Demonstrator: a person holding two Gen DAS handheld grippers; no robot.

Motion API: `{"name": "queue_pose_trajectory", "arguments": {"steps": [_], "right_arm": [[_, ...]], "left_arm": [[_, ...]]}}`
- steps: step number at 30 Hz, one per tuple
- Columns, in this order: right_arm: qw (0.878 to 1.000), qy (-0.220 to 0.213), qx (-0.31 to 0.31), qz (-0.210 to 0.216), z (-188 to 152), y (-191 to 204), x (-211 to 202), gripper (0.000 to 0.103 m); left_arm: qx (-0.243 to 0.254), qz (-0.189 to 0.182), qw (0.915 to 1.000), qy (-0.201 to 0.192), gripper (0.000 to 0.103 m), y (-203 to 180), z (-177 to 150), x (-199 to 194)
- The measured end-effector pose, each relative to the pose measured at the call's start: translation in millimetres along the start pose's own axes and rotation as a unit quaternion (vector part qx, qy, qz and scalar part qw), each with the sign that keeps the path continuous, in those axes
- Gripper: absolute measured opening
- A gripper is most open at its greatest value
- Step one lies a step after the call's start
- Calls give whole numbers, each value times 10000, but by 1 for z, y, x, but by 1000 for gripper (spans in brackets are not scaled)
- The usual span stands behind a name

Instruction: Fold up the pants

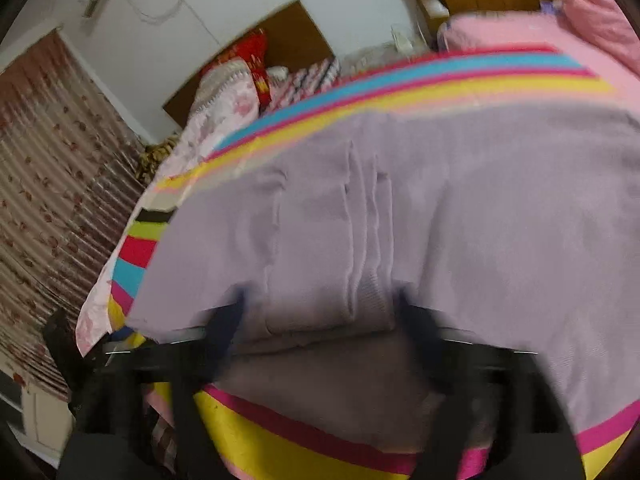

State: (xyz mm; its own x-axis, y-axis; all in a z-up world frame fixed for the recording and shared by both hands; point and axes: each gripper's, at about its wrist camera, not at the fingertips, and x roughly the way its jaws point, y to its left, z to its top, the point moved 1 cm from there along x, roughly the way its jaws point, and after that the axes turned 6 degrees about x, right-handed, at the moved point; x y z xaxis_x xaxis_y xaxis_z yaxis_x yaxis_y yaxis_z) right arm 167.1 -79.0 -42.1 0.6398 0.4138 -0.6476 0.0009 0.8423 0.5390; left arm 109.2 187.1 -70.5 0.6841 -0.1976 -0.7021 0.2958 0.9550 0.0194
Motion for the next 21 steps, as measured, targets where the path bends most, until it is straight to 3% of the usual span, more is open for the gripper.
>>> {"name": "queue_pose_trajectory", "arguments": {"steps": [2,4,12,17,21], "right_arm": [[9997,-59,-201,-134,2,1,-2,79],[9997,94,-146,-143,4,-4,5,66],[9971,701,-36,-284,10,-10,31,62],[9946,1034,-2,87,11,-10,34,23],[9940,881,388,515,18,-18,28,15]], "left_arm": [[-71,29,10000,-2,95,1,-3,-2],[-135,13,9999,-25,95,2,-3,-4],[-132,39,9998,-134,95,-1,0,-8],[-219,64,9997,-89,95,1,-2,-3],[-144,39,9998,-116,95,-4,0,-6]]}}
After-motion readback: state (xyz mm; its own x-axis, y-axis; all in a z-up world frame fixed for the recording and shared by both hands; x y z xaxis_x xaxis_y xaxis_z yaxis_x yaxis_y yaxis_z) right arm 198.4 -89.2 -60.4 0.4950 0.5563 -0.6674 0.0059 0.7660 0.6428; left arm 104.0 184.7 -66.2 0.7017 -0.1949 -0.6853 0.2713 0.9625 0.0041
